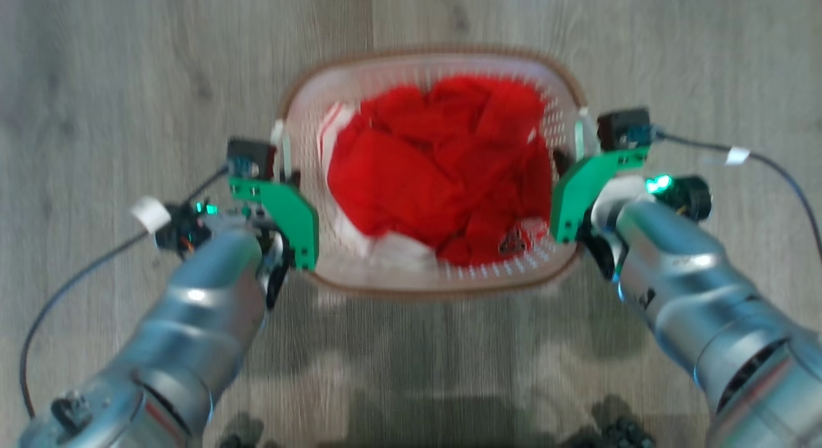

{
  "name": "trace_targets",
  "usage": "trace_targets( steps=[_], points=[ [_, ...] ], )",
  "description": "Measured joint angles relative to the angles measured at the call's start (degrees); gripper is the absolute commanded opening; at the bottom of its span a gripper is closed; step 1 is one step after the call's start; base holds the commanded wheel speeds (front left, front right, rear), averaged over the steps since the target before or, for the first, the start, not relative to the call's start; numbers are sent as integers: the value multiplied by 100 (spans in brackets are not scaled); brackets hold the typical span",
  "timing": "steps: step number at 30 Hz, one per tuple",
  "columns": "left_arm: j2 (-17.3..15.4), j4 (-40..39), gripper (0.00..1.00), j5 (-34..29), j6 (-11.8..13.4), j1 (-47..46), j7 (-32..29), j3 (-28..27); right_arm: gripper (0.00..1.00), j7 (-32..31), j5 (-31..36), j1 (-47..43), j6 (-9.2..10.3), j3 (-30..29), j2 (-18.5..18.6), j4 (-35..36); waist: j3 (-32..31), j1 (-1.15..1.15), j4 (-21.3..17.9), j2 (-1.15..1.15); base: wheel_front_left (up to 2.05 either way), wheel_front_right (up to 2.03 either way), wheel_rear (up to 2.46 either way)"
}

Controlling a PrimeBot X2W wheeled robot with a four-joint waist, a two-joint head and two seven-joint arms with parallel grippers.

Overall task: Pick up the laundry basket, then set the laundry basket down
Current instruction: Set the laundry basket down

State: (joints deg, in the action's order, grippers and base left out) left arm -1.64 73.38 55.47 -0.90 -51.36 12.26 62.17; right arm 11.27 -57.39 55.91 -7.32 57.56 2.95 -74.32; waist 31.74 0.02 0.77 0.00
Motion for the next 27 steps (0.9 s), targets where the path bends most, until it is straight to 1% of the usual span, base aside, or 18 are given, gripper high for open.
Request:
trace_targets(
  steps=[8,15,21,27],
  points=[
    [3,12,0,-96,10,-572,73,-2,0,62,422,446,0,-453,59,-3,897,0,81,0,0,0,0],
    [10,13,0,-102,24,-867,120,0,0,78,896,673,-1,-944,82,9,1514,-1,155,0,0,0,0],
    [18,13,0,-162,25,-1020,152,5,0,100,1318,740,-1,-1361,86,26,1897,-1,221,0,0,0,0],
    [34,13,0,-162,25,-1078,169,11,0,100,1737,740,-1,-1769,82,27,2093,-2,268,0,0,0,0]
  ],
)
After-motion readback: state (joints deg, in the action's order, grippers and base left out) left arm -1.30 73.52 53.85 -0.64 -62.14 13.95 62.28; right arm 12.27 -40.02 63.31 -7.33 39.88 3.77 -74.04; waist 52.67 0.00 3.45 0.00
